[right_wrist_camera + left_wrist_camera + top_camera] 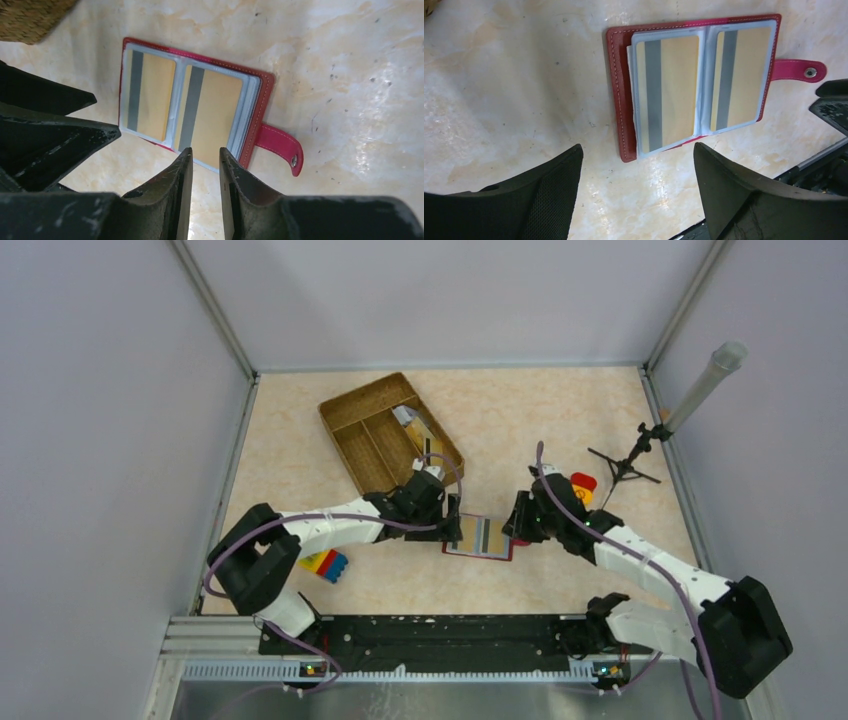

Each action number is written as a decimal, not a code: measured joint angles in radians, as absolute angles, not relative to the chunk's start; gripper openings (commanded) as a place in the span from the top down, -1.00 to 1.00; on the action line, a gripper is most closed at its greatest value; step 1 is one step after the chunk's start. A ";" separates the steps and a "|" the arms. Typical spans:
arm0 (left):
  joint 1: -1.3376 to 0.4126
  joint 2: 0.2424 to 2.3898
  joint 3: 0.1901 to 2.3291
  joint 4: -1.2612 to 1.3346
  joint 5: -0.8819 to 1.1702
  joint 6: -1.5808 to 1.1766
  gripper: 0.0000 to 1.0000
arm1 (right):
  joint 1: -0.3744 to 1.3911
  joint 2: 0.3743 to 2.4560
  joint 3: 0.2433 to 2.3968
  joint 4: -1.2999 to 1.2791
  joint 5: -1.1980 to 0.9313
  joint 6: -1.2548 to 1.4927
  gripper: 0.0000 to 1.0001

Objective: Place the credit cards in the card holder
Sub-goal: Turn over the card slot in the card holder.

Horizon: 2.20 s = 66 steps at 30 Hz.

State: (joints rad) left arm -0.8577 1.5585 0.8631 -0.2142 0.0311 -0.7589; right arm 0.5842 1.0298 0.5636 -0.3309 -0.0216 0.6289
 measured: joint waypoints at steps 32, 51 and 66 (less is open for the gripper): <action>-0.858 1.613 0.847 -0.168 0.032 -0.768 -0.09 | 0.584 1.252 0.523 -0.204 -0.085 0.738 0.61; -0.858 1.628 0.847 -0.140 0.051 -0.770 -0.01 | 0.584 1.214 0.458 -0.045 -0.188 0.809 0.67; -0.858 1.631 0.846 -0.135 0.059 -0.773 0.04 | 0.584 1.164 0.474 -0.226 -0.029 0.805 0.56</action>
